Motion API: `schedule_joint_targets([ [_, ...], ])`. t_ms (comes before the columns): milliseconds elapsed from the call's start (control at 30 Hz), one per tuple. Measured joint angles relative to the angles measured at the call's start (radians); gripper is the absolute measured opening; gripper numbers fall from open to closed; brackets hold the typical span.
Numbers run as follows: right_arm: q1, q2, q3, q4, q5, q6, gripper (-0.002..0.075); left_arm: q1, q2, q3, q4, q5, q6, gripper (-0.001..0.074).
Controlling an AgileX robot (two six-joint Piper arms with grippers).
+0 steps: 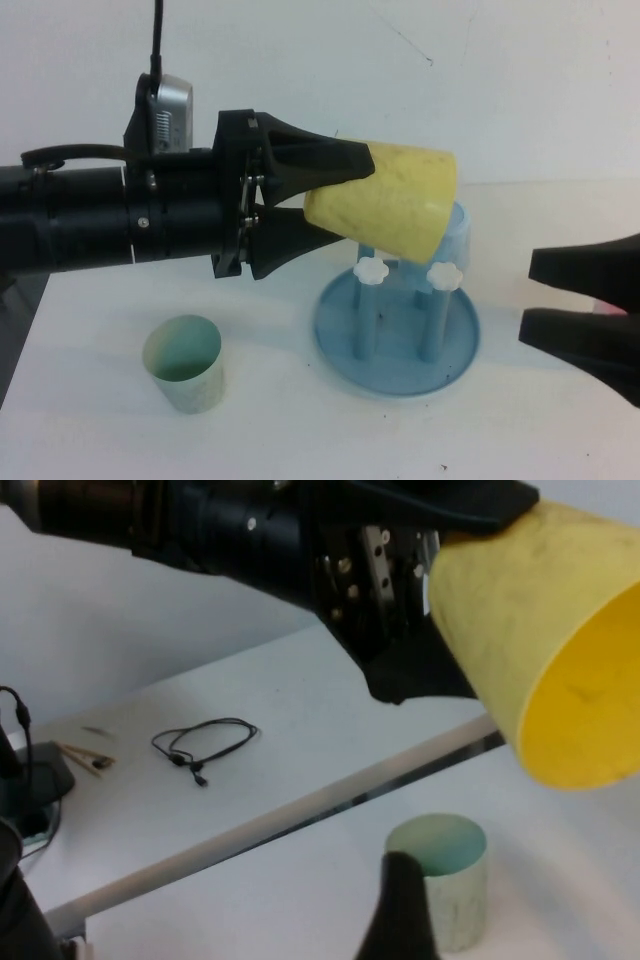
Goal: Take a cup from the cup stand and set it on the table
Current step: Hand over the cup
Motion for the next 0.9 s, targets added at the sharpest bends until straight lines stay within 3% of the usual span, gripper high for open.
schedule_joint_targets([
  [333,0.013,0.169,-0.170,0.000,0.026,0.000,0.0521,0.000,0.000,-0.005,0.000,-0.029,-0.008,0.0554],
  [900,0.241,0.343,-0.385,-0.002,-0.008,0.007,0.0521,0.002,0.000,-0.006,-0.013,-0.081,-0.014,0.0554],
])
